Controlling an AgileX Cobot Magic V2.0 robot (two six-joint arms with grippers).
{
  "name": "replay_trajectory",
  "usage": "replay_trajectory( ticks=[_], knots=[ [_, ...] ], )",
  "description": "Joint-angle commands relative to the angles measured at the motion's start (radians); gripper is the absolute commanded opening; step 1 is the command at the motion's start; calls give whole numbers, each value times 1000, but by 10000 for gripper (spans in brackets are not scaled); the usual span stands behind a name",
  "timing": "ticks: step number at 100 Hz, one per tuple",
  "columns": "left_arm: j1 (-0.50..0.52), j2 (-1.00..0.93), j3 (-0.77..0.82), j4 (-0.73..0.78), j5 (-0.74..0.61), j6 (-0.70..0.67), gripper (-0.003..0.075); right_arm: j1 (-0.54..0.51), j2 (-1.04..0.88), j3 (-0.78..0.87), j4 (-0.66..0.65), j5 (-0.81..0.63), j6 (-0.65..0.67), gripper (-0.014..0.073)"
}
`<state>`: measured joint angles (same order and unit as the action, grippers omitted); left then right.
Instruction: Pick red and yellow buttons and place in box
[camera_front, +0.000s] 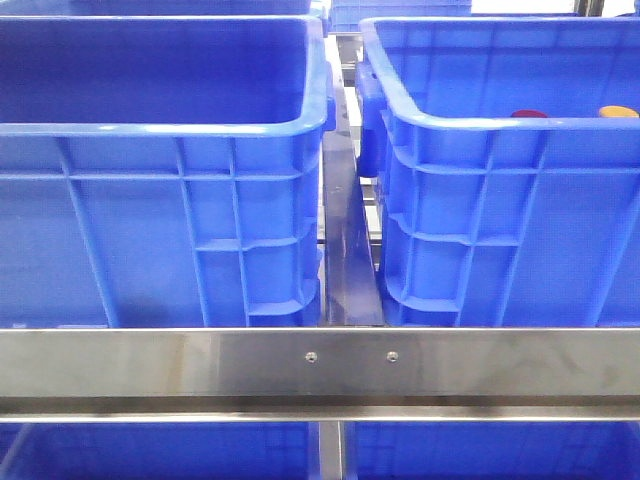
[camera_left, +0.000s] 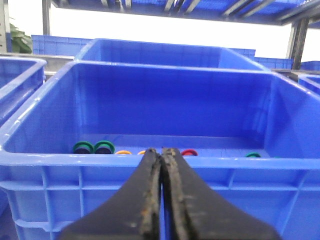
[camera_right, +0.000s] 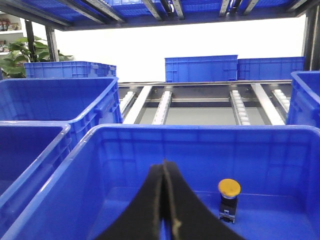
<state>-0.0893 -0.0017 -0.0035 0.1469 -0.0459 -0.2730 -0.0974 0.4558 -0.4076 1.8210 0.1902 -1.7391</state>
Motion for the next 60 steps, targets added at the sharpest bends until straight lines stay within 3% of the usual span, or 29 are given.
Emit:
replay_trajectory(
  ticks=[1,60],
  knots=[
    [5,-30,48,-15,-60,6,-19,-6,-1,-27,63,34,-7,-68],
    [5,-36,48,-15,-65,30,-19,-6,1,-25,63,34,-7,-68]
  ],
)
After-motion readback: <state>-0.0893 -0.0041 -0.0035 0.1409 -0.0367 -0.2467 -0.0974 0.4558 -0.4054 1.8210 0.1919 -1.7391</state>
